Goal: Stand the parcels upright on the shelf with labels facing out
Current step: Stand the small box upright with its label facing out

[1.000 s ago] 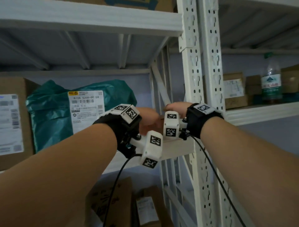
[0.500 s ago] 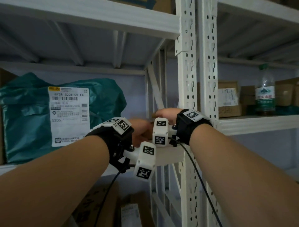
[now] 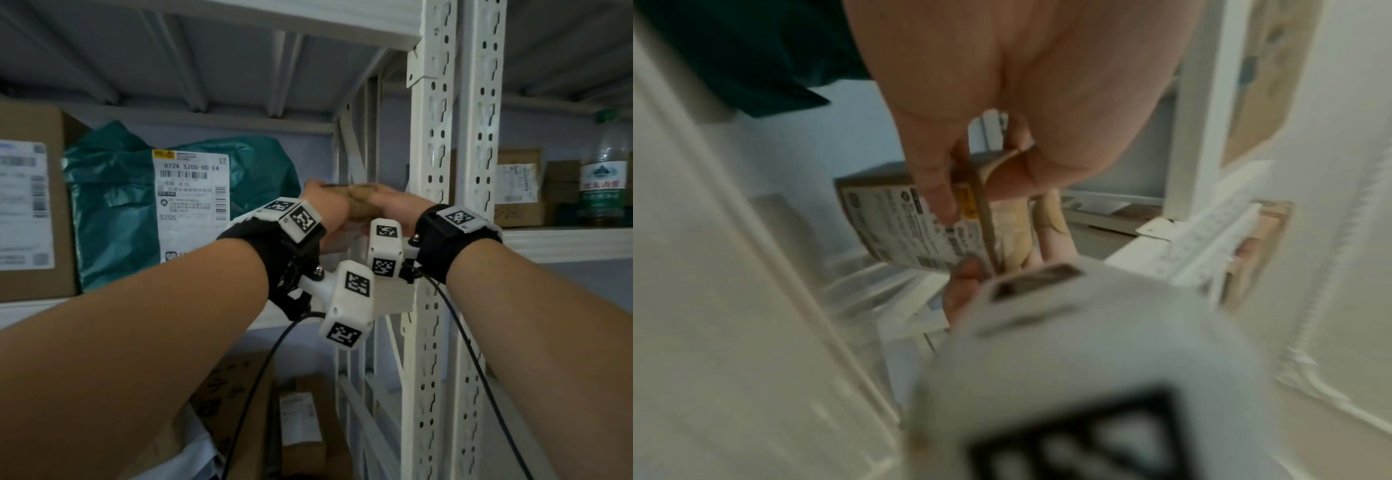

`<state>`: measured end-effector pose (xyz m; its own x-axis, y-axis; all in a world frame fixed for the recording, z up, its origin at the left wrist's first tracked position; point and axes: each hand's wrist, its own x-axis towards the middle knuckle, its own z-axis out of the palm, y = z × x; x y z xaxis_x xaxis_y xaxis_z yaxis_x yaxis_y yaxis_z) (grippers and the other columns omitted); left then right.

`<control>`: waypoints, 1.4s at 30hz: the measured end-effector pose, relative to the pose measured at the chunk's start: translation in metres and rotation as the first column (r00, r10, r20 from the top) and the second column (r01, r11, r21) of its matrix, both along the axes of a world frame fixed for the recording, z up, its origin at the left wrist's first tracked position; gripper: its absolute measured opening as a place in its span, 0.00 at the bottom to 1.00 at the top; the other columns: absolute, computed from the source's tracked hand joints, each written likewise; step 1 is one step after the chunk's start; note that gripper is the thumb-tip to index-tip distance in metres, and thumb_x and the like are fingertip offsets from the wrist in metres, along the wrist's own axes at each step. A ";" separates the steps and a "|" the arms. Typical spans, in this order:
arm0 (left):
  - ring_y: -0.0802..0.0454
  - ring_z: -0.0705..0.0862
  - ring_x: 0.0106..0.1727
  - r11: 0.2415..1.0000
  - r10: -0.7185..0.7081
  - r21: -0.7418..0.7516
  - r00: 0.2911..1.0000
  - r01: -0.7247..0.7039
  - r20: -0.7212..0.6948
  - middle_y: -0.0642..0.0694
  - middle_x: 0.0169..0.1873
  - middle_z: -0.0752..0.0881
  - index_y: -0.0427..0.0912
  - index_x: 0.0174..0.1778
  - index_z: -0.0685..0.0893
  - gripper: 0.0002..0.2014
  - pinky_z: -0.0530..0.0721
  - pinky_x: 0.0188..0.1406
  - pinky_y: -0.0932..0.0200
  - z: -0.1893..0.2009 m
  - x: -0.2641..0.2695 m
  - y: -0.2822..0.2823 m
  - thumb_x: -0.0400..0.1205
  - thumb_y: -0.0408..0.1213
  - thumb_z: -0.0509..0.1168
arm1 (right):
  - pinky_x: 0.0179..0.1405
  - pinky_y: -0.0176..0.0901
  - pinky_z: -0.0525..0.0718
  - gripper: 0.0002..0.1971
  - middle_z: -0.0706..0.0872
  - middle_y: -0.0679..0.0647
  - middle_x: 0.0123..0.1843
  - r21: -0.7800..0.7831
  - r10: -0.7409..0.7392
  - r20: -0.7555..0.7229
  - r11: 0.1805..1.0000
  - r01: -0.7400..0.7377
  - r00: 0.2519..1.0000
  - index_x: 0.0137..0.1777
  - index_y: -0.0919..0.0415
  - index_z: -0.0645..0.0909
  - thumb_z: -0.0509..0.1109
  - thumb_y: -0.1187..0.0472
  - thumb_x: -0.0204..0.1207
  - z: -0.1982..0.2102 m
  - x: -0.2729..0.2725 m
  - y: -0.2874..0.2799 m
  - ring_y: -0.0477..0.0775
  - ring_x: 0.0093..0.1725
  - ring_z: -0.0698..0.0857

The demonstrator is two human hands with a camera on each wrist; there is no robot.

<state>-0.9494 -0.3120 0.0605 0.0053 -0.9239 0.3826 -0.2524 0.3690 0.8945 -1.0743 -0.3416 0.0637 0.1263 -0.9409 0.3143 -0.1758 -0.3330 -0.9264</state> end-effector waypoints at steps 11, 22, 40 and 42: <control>0.42 0.85 0.51 0.979 -0.122 -0.151 0.987 0.137 0.103 0.37 0.56 0.80 0.41 0.76 0.65 0.34 0.89 0.51 0.47 0.038 0.002 0.039 0.76 0.17 0.65 | 0.22 0.33 0.83 0.22 0.85 0.59 0.41 -0.144 0.155 0.162 0.981 -0.132 0.975 0.71 0.66 0.74 0.69 0.68 0.77 0.010 -0.027 0.028 0.46 0.24 0.85; 0.53 0.85 0.31 0.993 -0.049 -0.100 0.988 0.064 0.143 0.42 0.41 0.88 0.45 0.61 0.77 0.15 0.89 0.39 0.58 0.032 0.028 0.040 0.80 0.41 0.69 | 0.26 0.36 0.87 0.23 0.87 0.56 0.53 -0.120 0.091 0.099 0.990 -0.079 0.991 0.71 0.59 0.75 0.68 0.70 0.76 0.008 -0.026 0.046 0.50 0.38 0.89; 0.50 0.90 0.48 0.925 0.263 -0.364 0.868 -0.104 0.421 0.48 0.53 0.87 0.49 0.64 0.83 0.22 0.91 0.49 0.52 0.028 0.060 0.032 0.76 0.26 0.66 | 0.57 0.53 0.85 0.26 0.89 0.53 0.53 0.049 0.095 -0.064 0.995 -0.092 0.993 0.71 0.58 0.74 0.73 0.66 0.72 -0.020 0.012 0.018 0.55 0.54 0.88; 0.50 0.91 0.44 0.906 0.295 -0.402 0.875 -0.130 0.384 0.48 0.45 0.87 0.48 0.58 0.86 0.17 0.91 0.48 0.53 0.028 0.062 0.034 0.77 0.26 0.64 | 0.52 0.51 0.86 0.26 0.89 0.53 0.53 0.054 0.099 -0.049 0.994 -0.096 0.994 0.71 0.58 0.74 0.73 0.66 0.72 -0.021 0.014 0.016 0.54 0.52 0.88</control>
